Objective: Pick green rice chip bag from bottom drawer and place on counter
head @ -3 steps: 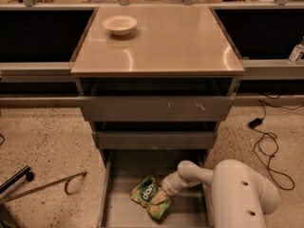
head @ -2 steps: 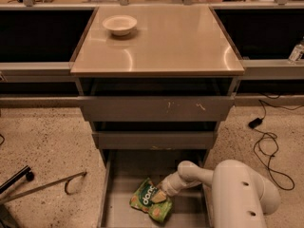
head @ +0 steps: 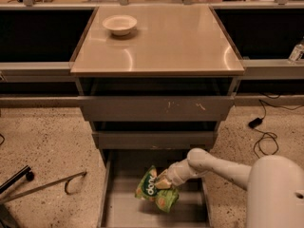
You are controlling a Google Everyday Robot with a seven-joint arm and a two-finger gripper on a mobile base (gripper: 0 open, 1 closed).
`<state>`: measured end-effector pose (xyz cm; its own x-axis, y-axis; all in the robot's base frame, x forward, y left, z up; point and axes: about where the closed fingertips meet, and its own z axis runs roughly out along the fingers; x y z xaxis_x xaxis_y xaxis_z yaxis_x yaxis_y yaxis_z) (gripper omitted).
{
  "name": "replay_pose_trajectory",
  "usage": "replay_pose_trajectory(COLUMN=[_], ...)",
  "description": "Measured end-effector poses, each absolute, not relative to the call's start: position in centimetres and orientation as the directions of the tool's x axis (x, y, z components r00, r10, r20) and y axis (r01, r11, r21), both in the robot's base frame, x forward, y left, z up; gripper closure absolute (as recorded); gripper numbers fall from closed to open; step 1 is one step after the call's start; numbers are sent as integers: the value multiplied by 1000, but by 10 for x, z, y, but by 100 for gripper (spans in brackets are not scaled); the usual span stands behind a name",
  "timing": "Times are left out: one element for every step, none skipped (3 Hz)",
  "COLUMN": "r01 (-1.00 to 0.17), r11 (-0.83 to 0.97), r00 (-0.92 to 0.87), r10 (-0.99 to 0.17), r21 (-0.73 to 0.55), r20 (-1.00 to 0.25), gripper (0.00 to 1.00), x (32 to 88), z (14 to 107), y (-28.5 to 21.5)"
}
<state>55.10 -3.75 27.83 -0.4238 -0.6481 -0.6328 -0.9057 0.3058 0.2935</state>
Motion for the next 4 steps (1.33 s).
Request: replay_pose_trajectory(r01=[-932,-945,-946,-964], r11=[242,235,234,210], r00=[-362,-327,-325,-264], r10=[-658,-674,-675,-681], r21=[270,227,225,163], r20=[-660,-662,-663,-683], gripper=[100,100,100,100], x=[556,567,567,568], z=[383,410,411,467], y=[-26,-29,-29,-32])
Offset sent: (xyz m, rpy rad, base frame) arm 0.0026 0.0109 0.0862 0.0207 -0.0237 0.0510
